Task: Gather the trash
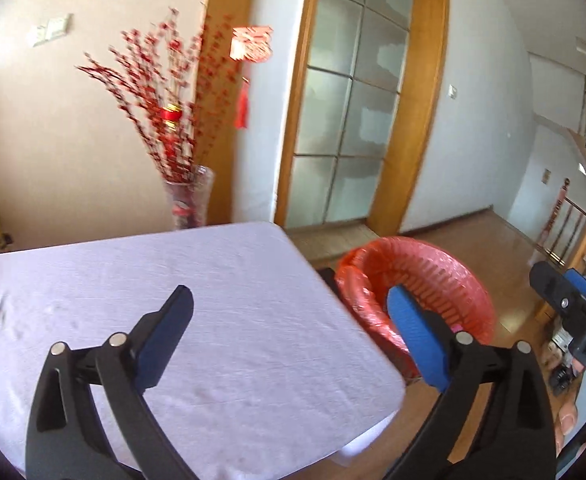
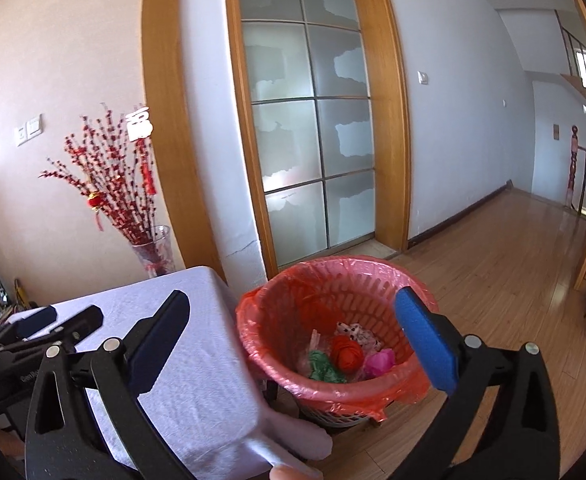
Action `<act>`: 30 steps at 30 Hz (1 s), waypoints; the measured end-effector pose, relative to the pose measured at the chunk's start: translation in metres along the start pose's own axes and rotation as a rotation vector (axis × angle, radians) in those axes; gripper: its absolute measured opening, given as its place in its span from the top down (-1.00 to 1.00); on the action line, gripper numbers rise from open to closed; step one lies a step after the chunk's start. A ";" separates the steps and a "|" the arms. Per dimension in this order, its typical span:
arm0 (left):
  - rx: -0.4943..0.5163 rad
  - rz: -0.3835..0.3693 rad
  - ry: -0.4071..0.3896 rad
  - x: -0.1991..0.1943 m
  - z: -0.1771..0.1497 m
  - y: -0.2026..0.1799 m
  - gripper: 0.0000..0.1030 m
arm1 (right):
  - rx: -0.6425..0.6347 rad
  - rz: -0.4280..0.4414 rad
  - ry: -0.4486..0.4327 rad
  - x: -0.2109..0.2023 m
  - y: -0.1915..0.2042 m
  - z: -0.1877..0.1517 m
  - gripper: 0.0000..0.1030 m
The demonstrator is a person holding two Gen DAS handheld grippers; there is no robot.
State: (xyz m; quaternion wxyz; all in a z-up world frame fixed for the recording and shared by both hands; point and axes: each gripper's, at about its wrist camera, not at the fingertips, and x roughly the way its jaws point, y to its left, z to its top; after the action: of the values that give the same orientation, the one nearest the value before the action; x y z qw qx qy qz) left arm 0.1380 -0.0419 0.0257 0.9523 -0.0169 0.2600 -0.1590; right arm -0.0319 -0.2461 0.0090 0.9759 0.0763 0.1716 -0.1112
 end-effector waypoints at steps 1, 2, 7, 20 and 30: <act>-0.004 0.017 -0.017 -0.009 -0.002 0.004 -0.91 | -0.018 -0.001 -0.009 -0.005 0.005 -0.002 -0.97; -0.007 0.033 -0.033 -0.017 -0.005 0.007 -0.91 | -0.031 -0.001 -0.017 -0.009 0.010 -0.004 -0.97; 0.008 0.105 -0.074 -0.046 -0.021 0.015 -0.92 | -0.060 0.004 -0.009 -0.023 0.020 -0.018 -0.97; -0.022 0.198 -0.115 -0.088 -0.055 0.023 -0.92 | -0.042 -0.052 0.023 -0.043 0.010 -0.054 -0.97; 0.012 0.241 -0.083 -0.081 -0.067 0.007 -0.92 | -0.097 -0.106 0.042 -0.040 0.015 -0.068 -0.97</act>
State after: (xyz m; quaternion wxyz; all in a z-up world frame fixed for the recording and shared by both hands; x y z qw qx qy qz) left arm 0.0401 -0.0063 0.0066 0.9745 0.0133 0.2195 -0.0441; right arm -0.0861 -0.2119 -0.0382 0.9674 0.0220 0.2009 -0.1525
